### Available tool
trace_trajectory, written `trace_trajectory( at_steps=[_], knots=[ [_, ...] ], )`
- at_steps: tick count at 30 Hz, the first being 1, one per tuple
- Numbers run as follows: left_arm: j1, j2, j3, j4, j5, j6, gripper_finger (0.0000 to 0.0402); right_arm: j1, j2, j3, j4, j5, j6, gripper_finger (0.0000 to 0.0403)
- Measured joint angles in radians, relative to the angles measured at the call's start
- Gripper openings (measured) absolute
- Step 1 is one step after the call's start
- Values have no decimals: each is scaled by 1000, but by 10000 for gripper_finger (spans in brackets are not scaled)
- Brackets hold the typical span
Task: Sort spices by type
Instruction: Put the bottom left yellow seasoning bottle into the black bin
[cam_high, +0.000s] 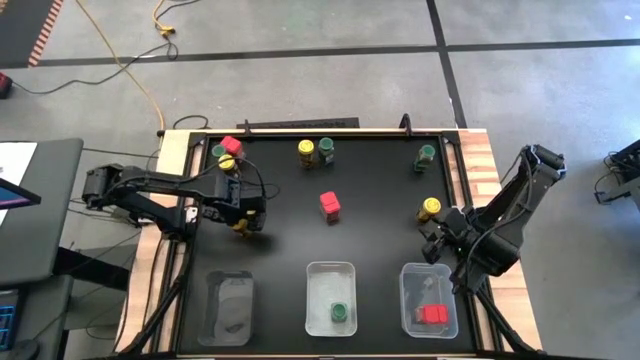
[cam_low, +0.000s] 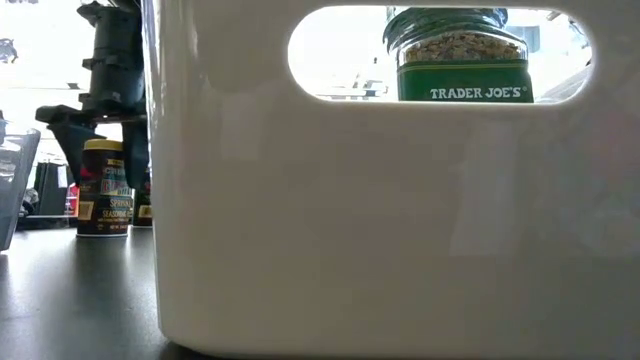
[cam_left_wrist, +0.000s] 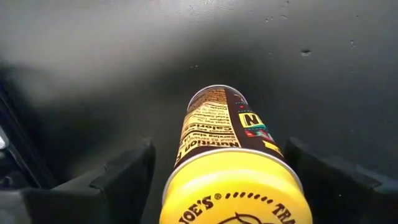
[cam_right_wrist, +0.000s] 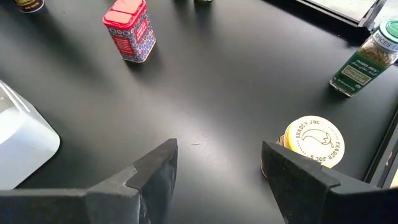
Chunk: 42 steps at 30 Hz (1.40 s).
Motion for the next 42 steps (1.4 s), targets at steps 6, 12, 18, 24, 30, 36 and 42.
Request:
trace_trajectory(
  at_steps=[6,12,18,24,30,36,42],
  knots=[
    [0,0,0,-2,1,15,287,0,0,0,0,0,0,260],
    [0,0,0,-7,1,54,232,0,0,0,1,0,0,260],
    [4,0,0,-6,3,160,202,0,0,0,-5,-1,-1,260],
    [4,-28,19,-16,8,225,208,0,0,0,-5,-4,0,260],
    [5,-89,111,-76,11,316,209,-11,0,0,38,-5,0,260],
    [-33,-109,271,-236,10,441,207,-55,2,0,120,-5,0,260],
    [-167,-110,449,-357,-14,405,207,-105,2,0,214,-4,-1,260]
  ],
)
